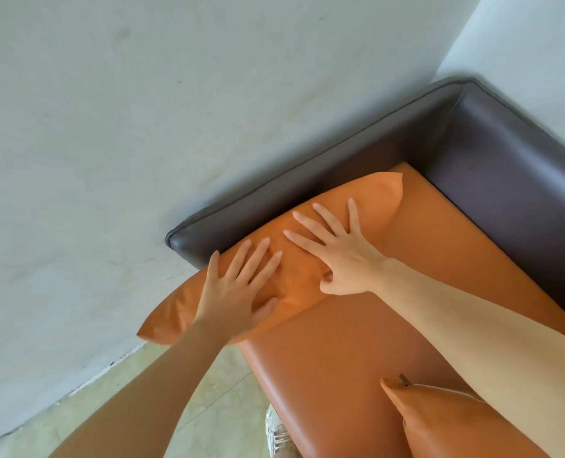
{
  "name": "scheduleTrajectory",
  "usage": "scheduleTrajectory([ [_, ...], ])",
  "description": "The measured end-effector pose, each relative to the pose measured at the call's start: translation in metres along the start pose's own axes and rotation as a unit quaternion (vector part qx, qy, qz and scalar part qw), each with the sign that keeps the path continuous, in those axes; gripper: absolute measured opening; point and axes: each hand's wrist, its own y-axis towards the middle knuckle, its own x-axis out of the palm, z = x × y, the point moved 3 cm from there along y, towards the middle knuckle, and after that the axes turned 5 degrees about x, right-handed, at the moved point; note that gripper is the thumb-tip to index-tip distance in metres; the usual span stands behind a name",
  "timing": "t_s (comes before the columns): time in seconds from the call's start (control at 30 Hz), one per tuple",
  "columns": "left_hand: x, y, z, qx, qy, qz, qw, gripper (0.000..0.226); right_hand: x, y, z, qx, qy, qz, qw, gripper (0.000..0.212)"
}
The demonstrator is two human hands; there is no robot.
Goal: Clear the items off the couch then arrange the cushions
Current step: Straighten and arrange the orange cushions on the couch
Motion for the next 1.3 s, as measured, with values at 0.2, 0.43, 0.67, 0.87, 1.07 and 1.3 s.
scheduleTrajectory([
  [0.2, 0.010, -0.013, 0.013, -0.001, 0.055, 0.042, 0.998, 0.060, 0.019, -0.006, -0.018, -0.030, 0.008, 0.033, 0.999, 0.103],
  [0.43, 0.015, 0.011, -0.003, -0.040, 0.008, -0.059, 0.997, 0.109, 0.019, 0.021, -0.001, -0.023, -0.025, 0.025, 0.999, 0.099],
  [0.67, 0.014, 0.033, 0.005, -0.029, -0.008, -0.037, 0.999, 0.091, 0.016, 0.019, 0.021, -0.048, -0.060, 0.018, 0.997, 0.077],
  [0.87, 0.019, 0.038, -0.003, -0.035, -0.043, -0.090, 0.994, 0.094, 0.021, 0.026, 0.022, -0.043, -0.030, -0.002, 0.999, 0.087],
  [1.07, 0.028, 0.043, -0.013, -0.035, -0.045, -0.072, 0.996, 0.091, 0.021, 0.034, 0.021, -0.033, -0.029, -0.035, 0.998, 0.082],
  [1.3, 0.020, 0.034, -0.010, 0.025, -0.078, 0.008, 0.997, 0.058, 0.009, 0.016, 0.009, -0.048, -0.005, -0.001, 0.999, 0.048],
])
